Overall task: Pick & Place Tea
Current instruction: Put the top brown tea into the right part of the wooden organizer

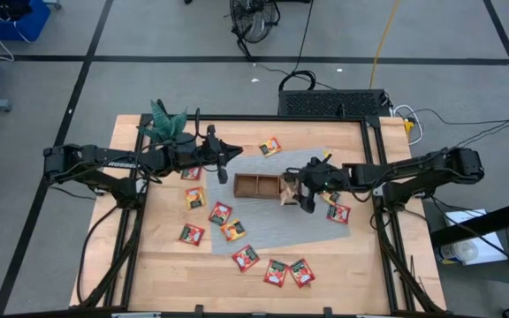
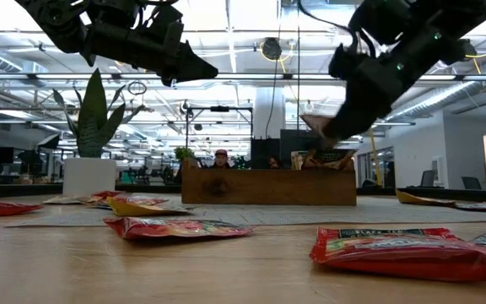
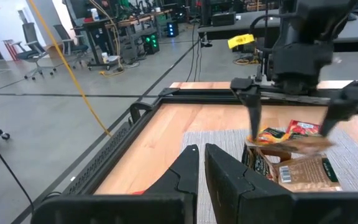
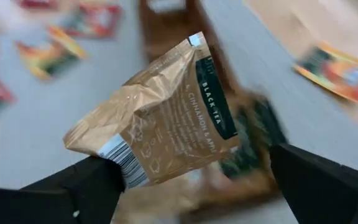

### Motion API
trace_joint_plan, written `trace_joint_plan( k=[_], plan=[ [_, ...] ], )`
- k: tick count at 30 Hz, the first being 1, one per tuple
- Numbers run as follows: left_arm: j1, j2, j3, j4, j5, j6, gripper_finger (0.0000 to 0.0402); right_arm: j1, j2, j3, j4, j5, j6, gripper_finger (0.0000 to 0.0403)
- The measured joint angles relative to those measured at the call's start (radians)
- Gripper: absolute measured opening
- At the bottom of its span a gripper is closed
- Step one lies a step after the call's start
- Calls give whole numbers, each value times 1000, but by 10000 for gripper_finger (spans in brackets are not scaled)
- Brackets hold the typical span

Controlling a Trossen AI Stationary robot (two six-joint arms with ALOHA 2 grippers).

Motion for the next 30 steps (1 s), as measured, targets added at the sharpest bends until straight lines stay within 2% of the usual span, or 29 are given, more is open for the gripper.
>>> trace_joint_plan(
  k=[4, 8, 14, 21, 30],
  plan=[
    [0, 0, 0, 0, 0, 0, 35, 0, 0, 0, -82, 148, -1, 369],
    [0, 0, 0, 0, 0, 0, 35, 0, 0, 0, -95, 201, -8, 370],
    [0, 0, 0, 0, 0, 0, 35, 1, 3, 0, -66, 184, -8, 369],
    [0, 0, 0, 0, 0, 0, 35, 9, 68, -73, 89, 186, -49, 368],
    [0, 0, 0, 0, 0, 0, 35, 34, 43, -78, 53, 187, -79, 366]
  ],
)
